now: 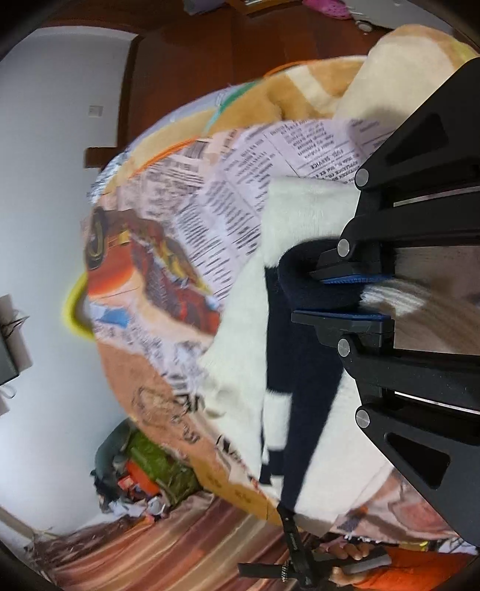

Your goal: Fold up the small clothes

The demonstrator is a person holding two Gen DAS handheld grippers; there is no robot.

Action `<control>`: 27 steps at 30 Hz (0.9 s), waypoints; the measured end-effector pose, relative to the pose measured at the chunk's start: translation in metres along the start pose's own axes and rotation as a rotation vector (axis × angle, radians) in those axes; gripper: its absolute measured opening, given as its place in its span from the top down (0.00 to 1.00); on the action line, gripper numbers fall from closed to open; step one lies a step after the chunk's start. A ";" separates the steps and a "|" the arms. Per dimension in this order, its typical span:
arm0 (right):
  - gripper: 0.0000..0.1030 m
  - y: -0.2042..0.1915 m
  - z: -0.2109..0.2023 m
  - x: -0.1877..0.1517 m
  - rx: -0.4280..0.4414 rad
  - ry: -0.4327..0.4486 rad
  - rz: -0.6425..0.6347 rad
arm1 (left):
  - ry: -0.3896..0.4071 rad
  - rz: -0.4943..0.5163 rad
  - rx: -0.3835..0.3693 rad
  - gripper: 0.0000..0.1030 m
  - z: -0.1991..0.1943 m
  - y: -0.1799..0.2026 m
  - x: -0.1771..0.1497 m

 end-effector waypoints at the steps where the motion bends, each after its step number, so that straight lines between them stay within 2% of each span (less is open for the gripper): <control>1: 0.89 0.000 -0.002 0.000 0.003 0.005 -0.003 | 0.011 0.029 0.013 0.90 -0.002 0.003 -0.001; 4: 0.87 -0.002 -0.013 -0.001 0.019 0.004 0.001 | 0.017 0.097 0.047 0.86 -0.011 0.009 -0.003; 5: 0.87 -0.003 -0.017 -0.001 0.019 0.000 -0.001 | 0.016 0.110 0.047 0.81 -0.016 0.010 -0.004; 6: 0.86 -0.004 -0.019 0.000 0.020 -0.004 -0.002 | 0.016 0.117 0.047 0.68 -0.021 0.010 -0.005; 7: 0.86 -0.006 -0.026 -0.002 0.021 -0.007 -0.003 | 0.024 0.121 0.050 0.60 -0.028 0.008 -0.007; 8: 0.84 -0.006 -0.027 -0.002 0.022 -0.008 -0.003 | 0.041 0.120 0.047 0.45 -0.035 0.006 -0.008; 9: 0.84 -0.009 -0.035 -0.006 0.024 -0.007 -0.008 | 0.054 0.117 0.039 0.39 -0.039 0.005 -0.009; 13: 0.79 -0.015 -0.048 -0.016 0.016 -0.009 -0.035 | 0.052 0.103 0.021 0.37 -0.057 -0.009 -0.026; 15: 0.73 -0.018 -0.057 -0.024 -0.002 -0.004 -0.047 | 0.039 0.089 0.021 0.37 -0.060 -0.016 -0.036; 17: 0.57 -0.018 -0.066 -0.030 -0.036 0.017 -0.058 | 0.019 0.067 0.014 0.36 -0.061 -0.025 -0.046; 22: 0.55 -0.016 -0.084 -0.047 -0.041 0.035 -0.028 | -0.039 -0.005 -0.031 0.36 -0.057 -0.039 -0.070; 26: 0.55 -0.018 -0.089 -0.063 -0.020 0.027 0.014 | -0.044 -0.019 -0.073 0.37 -0.060 -0.033 -0.077; 27: 0.55 -0.019 -0.089 -0.068 -0.009 0.021 0.024 | -0.043 -0.016 -0.080 0.40 -0.061 -0.030 -0.078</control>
Point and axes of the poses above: each gripper's, at about its wrist camera, not at the fingertips, and z roughly the way its jaws point, y to its right, x to its top, the point moved 6 cm from there along z, roughly the way its jaws point, and after that the axes turned 7 degrees about x, right-handed, at the moved point
